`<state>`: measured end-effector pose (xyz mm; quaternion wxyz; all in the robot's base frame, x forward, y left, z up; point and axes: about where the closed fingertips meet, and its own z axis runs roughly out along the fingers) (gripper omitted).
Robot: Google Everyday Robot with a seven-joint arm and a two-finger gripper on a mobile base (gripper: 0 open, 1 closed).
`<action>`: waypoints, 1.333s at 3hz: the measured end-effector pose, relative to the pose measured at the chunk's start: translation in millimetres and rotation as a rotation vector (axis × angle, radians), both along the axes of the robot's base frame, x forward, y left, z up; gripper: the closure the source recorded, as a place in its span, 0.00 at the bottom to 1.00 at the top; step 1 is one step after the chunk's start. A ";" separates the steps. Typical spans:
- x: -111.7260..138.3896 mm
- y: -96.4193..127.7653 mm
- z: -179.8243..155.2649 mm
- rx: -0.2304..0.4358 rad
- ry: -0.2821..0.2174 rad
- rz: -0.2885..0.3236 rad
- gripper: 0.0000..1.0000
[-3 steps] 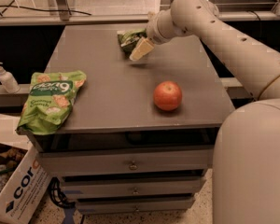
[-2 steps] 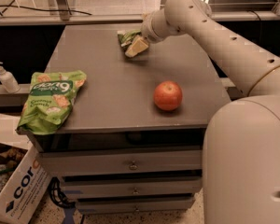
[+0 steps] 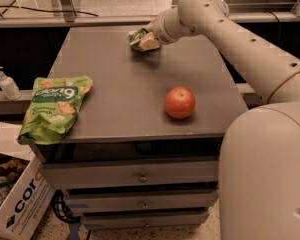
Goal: Move green jalapeno chip bag near green rice chip bag
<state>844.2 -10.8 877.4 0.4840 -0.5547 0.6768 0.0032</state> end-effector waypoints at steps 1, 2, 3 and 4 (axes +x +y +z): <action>-9.8 -9.4 4.5 -0.025 -0.009 0.023 0.85; -27.4 -12.0 12.4 -0.029 -0.008 0.078 1.00; -53.0 -4.5 15.8 0.000 0.025 0.175 1.00; -93.7 10.7 13.8 0.058 0.095 0.314 1.00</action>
Offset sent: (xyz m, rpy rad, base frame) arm -0.0505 -0.0196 0.0270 -0.0330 -0.0122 0.1448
